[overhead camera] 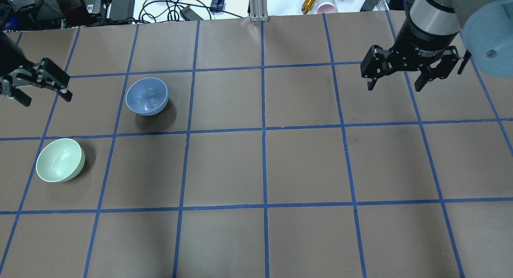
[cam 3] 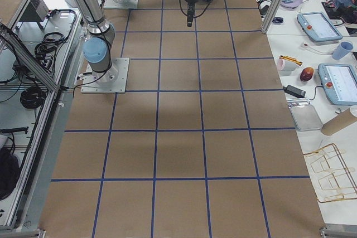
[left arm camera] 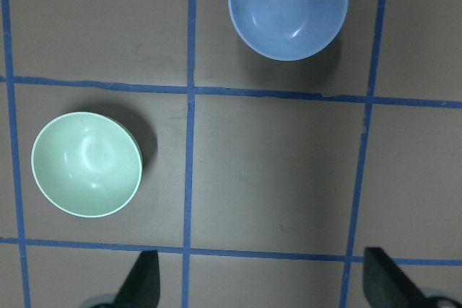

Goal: Stack green bowl on blue bowl
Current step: 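Move the left gripper outward past the pale green bowl, then lower the left gripper onto the rim of the pale green bowl, then close the left gripper on the green bowl's rim and lift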

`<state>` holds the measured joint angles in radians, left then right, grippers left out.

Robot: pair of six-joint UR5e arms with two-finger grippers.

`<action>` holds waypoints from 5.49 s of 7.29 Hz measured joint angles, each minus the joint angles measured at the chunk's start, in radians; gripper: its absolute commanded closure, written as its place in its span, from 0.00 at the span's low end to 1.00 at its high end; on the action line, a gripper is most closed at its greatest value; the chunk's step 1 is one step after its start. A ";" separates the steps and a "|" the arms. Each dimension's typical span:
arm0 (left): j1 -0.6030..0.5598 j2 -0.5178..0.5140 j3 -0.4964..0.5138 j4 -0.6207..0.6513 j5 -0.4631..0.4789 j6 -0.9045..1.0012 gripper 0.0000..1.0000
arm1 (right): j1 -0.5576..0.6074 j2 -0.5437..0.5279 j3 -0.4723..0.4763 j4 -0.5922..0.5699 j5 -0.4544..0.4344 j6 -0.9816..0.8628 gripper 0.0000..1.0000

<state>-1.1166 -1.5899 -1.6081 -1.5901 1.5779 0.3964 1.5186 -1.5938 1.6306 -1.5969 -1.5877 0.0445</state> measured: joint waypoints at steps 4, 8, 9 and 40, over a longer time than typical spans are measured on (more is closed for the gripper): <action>0.232 -0.041 -0.186 0.275 -0.022 0.294 0.00 | 0.000 0.000 0.000 0.000 0.000 0.000 0.00; 0.360 -0.152 -0.281 0.466 -0.075 0.448 0.00 | 0.000 0.000 0.000 0.000 0.000 0.000 0.00; 0.377 -0.188 -0.285 0.490 -0.089 0.479 0.00 | 0.000 0.000 0.000 0.000 0.000 0.000 0.00; 0.392 -0.296 -0.224 0.449 -0.125 0.558 0.99 | 0.000 0.000 0.000 0.000 0.000 0.000 0.00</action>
<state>-0.7244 -1.8858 -1.8320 -1.1407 1.4526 0.9542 1.5186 -1.5938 1.6306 -1.5969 -1.5877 0.0445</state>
